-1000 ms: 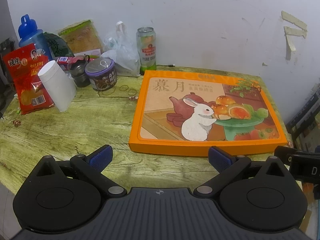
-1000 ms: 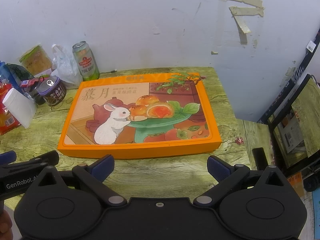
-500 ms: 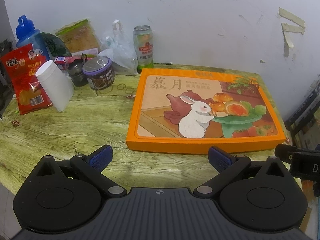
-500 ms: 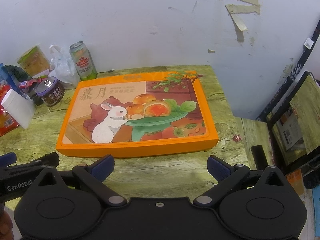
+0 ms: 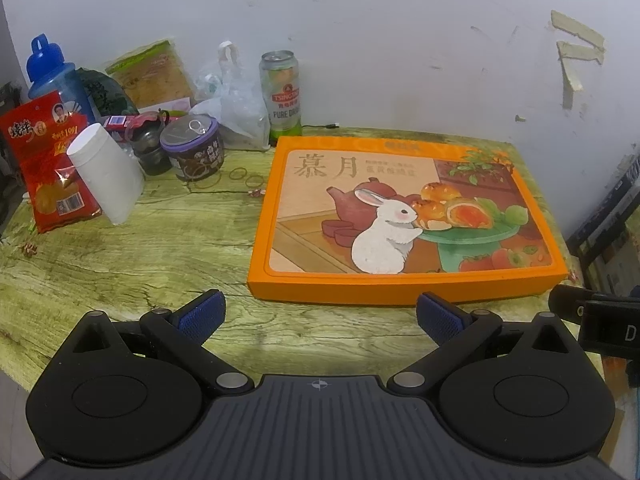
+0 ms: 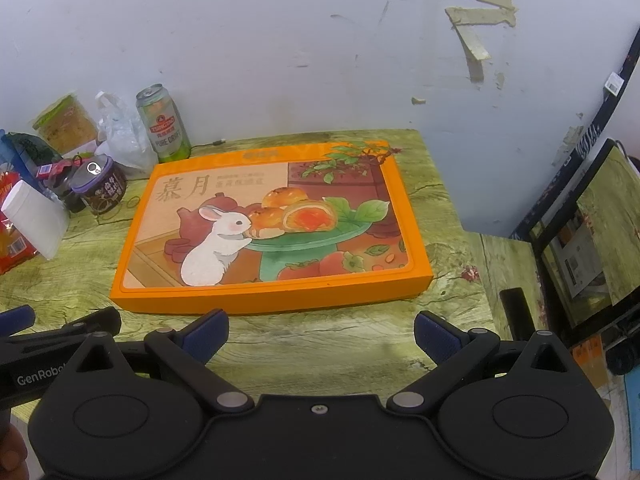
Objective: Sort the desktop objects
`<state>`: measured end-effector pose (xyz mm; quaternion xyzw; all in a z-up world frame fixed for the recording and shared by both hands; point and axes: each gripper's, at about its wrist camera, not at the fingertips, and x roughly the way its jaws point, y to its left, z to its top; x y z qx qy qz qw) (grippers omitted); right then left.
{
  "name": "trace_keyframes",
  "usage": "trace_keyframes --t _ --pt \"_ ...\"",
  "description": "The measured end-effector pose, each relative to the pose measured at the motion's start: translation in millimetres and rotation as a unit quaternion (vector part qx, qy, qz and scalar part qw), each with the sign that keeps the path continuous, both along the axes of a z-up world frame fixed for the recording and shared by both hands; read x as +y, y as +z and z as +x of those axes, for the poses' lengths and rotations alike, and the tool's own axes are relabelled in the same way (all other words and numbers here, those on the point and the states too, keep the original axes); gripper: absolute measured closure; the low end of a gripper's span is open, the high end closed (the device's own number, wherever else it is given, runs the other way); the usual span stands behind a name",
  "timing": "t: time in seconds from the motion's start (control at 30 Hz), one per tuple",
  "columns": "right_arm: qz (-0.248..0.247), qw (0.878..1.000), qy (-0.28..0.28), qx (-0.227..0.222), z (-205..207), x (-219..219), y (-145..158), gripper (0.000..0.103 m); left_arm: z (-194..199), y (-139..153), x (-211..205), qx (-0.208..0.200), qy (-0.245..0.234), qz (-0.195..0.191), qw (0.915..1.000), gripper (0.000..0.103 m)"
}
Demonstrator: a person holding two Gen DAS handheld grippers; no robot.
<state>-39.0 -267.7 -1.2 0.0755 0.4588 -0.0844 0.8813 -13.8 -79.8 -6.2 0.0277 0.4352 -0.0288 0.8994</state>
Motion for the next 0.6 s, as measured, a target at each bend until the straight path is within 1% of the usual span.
trace_keyframes --t 0.6 --pt "-0.002 1.000 -0.007 -0.001 0.3 -3.3 -0.6 0.003 0.8 -0.9 -2.5 -0.004 -0.008 -0.001 1.0000 0.000"
